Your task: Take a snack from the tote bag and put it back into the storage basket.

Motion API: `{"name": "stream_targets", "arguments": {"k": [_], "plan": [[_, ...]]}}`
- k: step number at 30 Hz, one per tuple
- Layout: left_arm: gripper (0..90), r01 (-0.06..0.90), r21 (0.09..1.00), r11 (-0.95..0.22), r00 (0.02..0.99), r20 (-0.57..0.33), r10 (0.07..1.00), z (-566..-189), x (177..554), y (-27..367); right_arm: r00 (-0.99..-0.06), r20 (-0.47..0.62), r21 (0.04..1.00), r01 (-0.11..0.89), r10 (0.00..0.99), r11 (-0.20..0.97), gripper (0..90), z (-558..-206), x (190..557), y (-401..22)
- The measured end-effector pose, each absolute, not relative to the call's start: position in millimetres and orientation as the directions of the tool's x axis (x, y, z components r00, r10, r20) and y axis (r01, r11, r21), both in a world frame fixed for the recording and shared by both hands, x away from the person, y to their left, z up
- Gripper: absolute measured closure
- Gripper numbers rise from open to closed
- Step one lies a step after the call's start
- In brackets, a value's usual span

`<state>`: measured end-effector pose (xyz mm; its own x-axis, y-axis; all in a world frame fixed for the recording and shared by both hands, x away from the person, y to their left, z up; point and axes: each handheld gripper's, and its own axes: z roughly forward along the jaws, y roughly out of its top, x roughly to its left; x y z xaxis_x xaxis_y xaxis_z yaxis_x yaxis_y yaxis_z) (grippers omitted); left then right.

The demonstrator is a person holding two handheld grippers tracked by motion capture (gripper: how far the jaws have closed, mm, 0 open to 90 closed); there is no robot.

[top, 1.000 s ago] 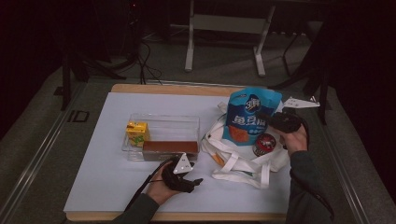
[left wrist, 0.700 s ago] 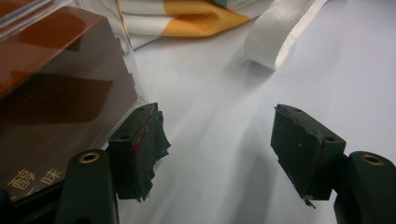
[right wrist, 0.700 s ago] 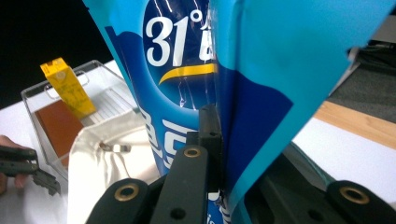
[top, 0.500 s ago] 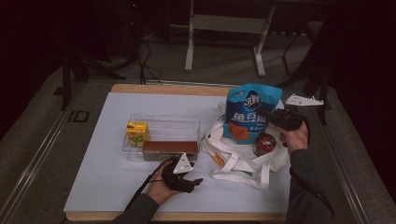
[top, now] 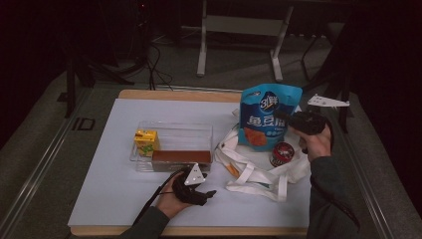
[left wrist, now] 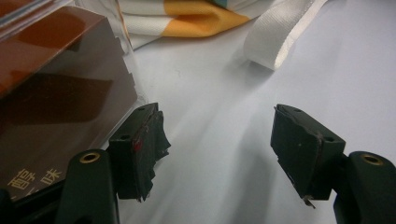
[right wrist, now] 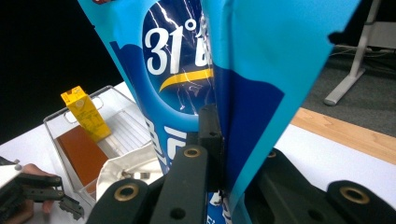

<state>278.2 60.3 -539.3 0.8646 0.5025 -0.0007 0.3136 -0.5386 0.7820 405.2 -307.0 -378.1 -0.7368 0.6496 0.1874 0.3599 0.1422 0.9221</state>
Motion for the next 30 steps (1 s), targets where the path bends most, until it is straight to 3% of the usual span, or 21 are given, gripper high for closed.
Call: {"name": "stream_targets", "arguments": {"k": [30], "plan": [[33.5, 0.315, 0.783, -0.536, 0.864, -0.003, 0.503, -539, 278, 60, -0.745, 0.145, 0.926, 0.334, 0.651, 0.176, 88.8, -348, 391, -302]]}}
